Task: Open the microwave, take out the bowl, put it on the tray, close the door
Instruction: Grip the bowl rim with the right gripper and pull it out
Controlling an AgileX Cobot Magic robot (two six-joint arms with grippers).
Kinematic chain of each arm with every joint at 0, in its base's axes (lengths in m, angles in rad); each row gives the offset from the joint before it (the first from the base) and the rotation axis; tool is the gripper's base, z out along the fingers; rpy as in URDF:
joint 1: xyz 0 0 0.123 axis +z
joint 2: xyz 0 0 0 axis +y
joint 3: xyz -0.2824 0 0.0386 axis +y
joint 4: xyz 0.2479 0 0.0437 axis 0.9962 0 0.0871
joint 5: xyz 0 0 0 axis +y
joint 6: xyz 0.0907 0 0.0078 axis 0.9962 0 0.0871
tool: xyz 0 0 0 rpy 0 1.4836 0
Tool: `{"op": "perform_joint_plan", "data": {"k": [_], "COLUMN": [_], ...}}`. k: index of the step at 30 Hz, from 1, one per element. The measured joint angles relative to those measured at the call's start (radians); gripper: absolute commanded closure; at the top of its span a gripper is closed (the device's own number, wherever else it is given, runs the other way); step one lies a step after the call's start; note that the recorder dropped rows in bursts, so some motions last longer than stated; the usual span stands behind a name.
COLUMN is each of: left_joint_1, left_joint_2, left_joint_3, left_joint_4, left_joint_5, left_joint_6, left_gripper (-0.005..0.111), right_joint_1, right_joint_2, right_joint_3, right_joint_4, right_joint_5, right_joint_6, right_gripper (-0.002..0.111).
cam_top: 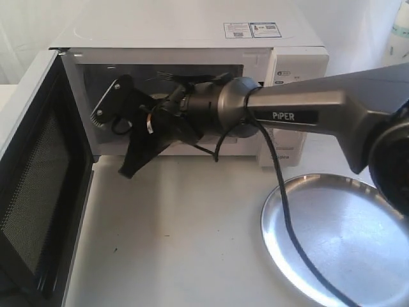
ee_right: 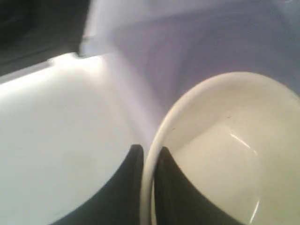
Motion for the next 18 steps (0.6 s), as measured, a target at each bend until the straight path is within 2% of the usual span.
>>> {"op": "perform_joint_plan", "data": {"k": [6,12,15,18], "left_joint_1": [0.000,0.000,0.000,0.000], "left_joint_2": [0.000,0.000,0.000,0.000], "left_joint_3": [0.000,0.000,0.000,0.000], "left_joint_4": [0.000,0.000,0.000,0.000], "left_joint_5": [0.000,0.000,0.000,0.000], "left_joint_6": [0.000,0.000,0.000,0.000], "left_gripper": [0.107,0.107,0.107,0.107], "right_joint_1": [0.112,0.132,0.132,0.132], "right_joint_2": [-0.075,-0.142,-0.183,-0.242], "right_joint_3": [0.000,0.002,0.036,0.096], "right_joint_4": [0.090,0.085,0.039,-0.003], "right_joint_5": [0.340,0.762,0.869,0.897], "right_joint_6": [-0.064,-0.005,0.082,0.158], "right_gripper": [0.108,0.108,0.108,0.108]}}
